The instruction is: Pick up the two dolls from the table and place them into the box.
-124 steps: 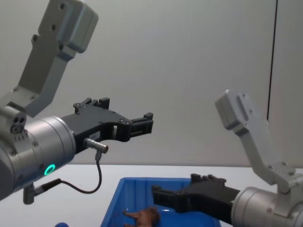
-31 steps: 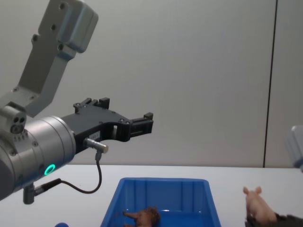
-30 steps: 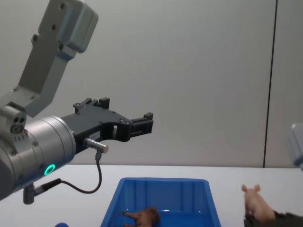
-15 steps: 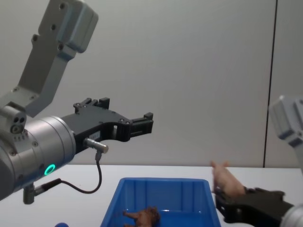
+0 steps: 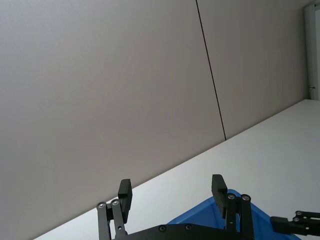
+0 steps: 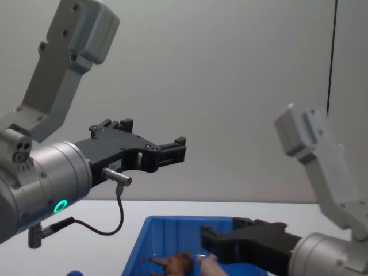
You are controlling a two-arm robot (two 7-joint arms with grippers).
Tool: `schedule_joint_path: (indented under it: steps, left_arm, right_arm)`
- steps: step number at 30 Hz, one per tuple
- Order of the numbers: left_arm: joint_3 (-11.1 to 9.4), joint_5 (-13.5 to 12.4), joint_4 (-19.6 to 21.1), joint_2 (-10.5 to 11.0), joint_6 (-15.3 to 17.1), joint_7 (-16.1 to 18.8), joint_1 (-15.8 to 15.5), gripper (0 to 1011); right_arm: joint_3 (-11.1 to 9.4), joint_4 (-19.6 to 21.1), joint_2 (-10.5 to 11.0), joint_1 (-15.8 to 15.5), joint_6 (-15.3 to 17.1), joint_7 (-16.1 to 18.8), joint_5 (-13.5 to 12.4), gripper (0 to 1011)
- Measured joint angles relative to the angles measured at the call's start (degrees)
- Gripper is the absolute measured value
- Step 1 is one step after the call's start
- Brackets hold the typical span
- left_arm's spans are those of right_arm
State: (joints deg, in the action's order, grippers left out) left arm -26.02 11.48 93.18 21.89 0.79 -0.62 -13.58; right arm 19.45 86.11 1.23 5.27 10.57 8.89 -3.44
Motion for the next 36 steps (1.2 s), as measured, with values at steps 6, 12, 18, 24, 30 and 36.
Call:
schedule_joint_path:
  steps: [6,12,18,24,30,36]
  left_arm:
    - [0.0,0.0,0.0,0.0,0.0,0.0,0.0,1003]
    - [0.0,0.0,0.0,0.0,0.0,0.0,0.0,1003]
    - [0.0,0.0,0.0,0.0,0.0,0.0,0.0,1003]
    - [0.0,0.0,0.0,0.0,0.0,0.0,0.0,1003]
    - [0.0,0.0,0.0,0.0,0.0,0.0,0.0,1003]
    - [0.0,0.0,0.0,0.0,0.0,0.0,0.0,1003]
  right_arm:
    - [0.4,-2.0,-1.0,1.6,1.1,1.7,0.1,713]
    - [0.5,-2.9,-1.6,2.3,1.5,1.0,0.1,886]
    - [0.4,-3.1,-1.8,2.3,1.1,-1.7,0.1,1001]
    - [0.0,-2.5,-1.5,1.5,0.4,-5.1,0.1,1001]
    - [-0.8,-1.2,-0.8,0.3,-0.4,-9.0,-0.1,1001]
    - [-1.7,0.0,0.1,-1.1,-0.9,-12.5,-0.4,1001]
